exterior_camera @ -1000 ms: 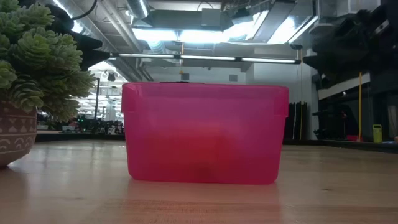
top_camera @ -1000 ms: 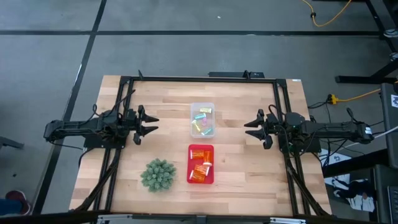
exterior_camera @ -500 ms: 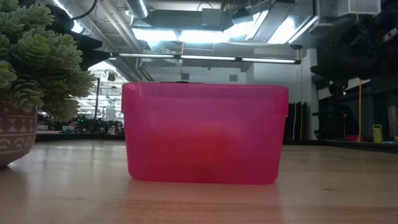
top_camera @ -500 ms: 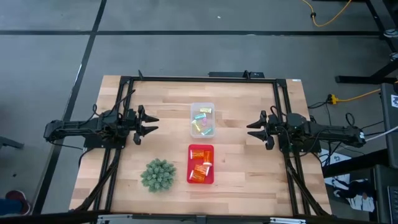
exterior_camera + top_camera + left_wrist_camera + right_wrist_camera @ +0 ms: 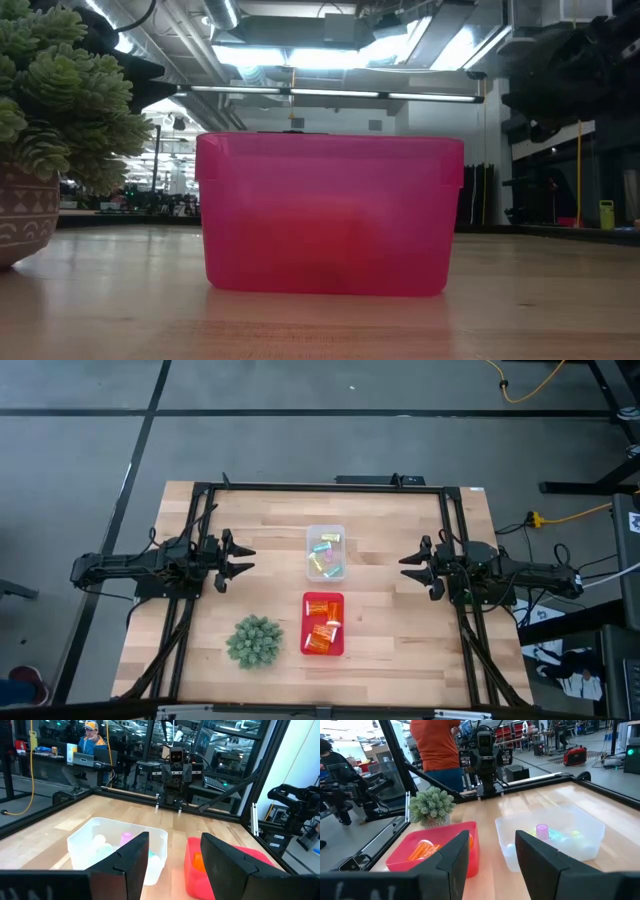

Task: Pick and place medicine bottles into bin by pill shape (circle, oval)
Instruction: Return to Home Position

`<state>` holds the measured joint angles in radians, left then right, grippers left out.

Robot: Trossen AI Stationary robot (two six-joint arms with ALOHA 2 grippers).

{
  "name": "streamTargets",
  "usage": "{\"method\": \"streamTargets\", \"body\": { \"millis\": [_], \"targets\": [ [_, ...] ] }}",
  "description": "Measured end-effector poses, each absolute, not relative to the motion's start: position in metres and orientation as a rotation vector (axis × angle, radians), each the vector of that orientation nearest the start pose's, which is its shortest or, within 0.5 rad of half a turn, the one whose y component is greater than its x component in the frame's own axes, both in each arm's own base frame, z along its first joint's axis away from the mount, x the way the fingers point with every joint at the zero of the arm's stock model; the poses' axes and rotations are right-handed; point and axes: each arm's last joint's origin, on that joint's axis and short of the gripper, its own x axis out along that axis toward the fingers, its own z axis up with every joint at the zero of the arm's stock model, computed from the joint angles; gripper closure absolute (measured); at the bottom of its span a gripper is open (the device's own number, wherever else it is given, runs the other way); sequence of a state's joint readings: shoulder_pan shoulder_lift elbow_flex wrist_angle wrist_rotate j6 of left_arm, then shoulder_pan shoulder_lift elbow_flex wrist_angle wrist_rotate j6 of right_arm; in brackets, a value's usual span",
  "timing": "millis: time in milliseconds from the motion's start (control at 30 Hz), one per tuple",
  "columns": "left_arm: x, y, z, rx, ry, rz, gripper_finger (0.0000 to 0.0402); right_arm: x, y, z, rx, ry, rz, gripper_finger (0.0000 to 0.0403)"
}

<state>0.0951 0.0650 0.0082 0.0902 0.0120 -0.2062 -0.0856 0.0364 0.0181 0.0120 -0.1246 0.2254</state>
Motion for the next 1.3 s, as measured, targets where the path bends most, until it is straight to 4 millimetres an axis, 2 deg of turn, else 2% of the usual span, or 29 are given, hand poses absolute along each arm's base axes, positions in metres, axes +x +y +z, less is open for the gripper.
{"method": "streamTargets", "body": {
  "millis": [1300],
  "targets": [
    [0.1008, 0.0093, 0.1699, -0.204, -0.042, 0.079, 0.0228, 0.0987, -0.0049, 0.1680, 0.201, 0.009, 0.038, 0.0241]
  ]
}}
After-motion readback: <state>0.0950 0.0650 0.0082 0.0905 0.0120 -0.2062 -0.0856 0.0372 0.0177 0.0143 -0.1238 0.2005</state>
